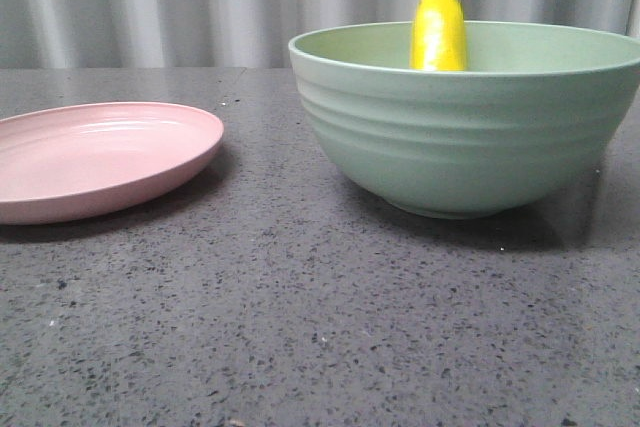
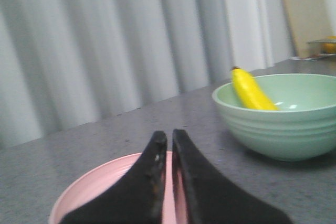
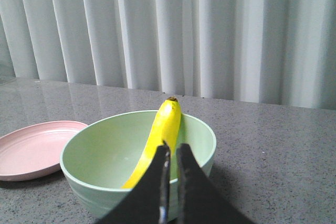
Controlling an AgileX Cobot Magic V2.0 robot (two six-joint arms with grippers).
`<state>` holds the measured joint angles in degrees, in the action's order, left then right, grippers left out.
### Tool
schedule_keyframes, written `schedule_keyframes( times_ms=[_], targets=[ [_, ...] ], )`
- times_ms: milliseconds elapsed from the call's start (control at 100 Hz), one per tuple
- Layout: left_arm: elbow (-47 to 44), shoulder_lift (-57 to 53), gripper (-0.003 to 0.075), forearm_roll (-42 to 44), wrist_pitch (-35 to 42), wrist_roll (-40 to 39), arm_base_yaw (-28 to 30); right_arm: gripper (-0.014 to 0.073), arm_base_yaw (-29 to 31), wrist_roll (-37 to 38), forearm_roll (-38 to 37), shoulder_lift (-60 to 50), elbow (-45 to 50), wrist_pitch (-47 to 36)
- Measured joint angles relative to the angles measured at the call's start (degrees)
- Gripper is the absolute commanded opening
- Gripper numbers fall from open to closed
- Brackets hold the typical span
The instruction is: Transfer banana from pink plate to green bowl
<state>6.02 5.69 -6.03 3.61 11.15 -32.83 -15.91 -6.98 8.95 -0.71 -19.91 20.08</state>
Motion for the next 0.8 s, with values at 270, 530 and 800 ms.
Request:
schedule_keyframes(
  times_ms=[270, 530, 800],
  targets=[
    [-5.9, -2.2, -0.0020, 0.1, 3.4, 0.0, 19.3, -0.0067, 0.0, 0.0, 0.0, 0.0, 0.0, 0.0],
    [-6.0, -5.9, -0.0020, 0.1, -3.6, 0.0, 28.2, -0.0067, 0.0, -0.1, -0.1, 0.0, 0.0, 0.0],
    [-6.0, -5.9, -0.0020, 0.1, -18.5, -3.4, 31.2, -0.0067, 0.0, -0.1, -0.1, 0.0, 0.0, 0.0]
  ],
)
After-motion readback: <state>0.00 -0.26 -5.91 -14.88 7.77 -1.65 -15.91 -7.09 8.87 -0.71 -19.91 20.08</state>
